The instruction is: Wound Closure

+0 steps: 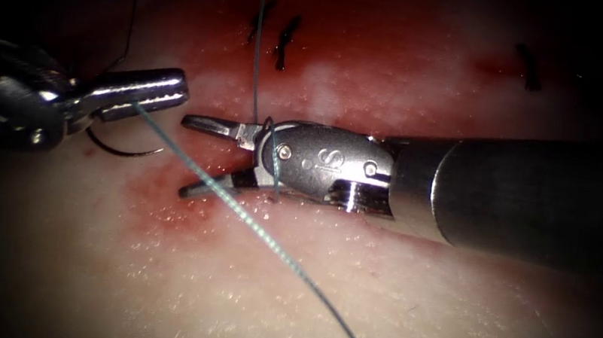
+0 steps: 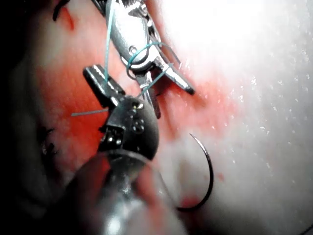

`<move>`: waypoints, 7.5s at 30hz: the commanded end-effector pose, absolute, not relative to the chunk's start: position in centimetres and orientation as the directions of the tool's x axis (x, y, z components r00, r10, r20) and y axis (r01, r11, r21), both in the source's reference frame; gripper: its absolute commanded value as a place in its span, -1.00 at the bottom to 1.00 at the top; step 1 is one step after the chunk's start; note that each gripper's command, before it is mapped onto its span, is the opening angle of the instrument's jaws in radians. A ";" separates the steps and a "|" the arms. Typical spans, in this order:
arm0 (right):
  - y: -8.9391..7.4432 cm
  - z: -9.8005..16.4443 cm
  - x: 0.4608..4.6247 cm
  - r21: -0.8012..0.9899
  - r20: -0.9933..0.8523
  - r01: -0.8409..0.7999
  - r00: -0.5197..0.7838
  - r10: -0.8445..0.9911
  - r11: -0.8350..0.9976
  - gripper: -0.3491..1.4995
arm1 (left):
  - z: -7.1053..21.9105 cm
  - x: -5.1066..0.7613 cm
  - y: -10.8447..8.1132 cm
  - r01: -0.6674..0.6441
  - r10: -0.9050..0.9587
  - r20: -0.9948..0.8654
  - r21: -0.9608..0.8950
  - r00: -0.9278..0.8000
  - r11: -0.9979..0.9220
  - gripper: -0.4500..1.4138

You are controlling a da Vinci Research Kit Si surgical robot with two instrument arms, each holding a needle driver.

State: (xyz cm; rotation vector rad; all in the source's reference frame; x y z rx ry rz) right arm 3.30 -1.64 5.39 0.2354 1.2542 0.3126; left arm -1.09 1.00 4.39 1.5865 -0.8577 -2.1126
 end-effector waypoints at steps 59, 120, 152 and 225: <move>-1.4 5.2 3.32 0.686 -0.634 0.173 -0.336 0.697 0.707 0.58 | 6.1 -0.92 1.1 -0.155 -0.579 -0.815 0.573 -0.008 -0.805 -1.00; -1.3 5.2 2.83 0.624 -0.780 -0.325 -0.200 0.594 0.711 0.53 | 6.0 -1.57 0.0 -0.005 -0.233 -0.921 0.247 -0.312 -0.969 -1.00; -0.9 5.7 2.60 0.592 -0.723 -0.596 -0.095 0.684 0.543 0.58 | 5.8 -1.63 0.6 -0.152 -0.061 -0.944 0.116 -0.323 -0.982 -1.00; -2.6 4.6 2.66 0.387 -0.863 -0.583 0.045 0.504 0.714 -1.00 | 5.7 -1.02 2.3 -0.188 -0.040 -0.900 0.134 -0.434 -0.973 -1.00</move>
